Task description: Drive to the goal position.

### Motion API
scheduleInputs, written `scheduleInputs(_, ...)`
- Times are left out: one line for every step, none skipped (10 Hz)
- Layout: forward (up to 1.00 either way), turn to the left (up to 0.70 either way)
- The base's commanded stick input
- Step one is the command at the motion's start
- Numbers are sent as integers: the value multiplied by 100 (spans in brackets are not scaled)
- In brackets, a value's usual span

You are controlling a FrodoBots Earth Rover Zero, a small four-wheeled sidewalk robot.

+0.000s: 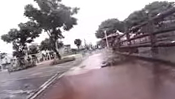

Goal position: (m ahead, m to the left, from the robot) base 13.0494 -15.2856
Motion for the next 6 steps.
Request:
scheduleInputs(70,0)
scheduleInputs(70,0)
scheduleInputs(70,0)
scheduleInputs(70,0)
scheduleInputs(70,-16)
scheduleInputs(70,-31)
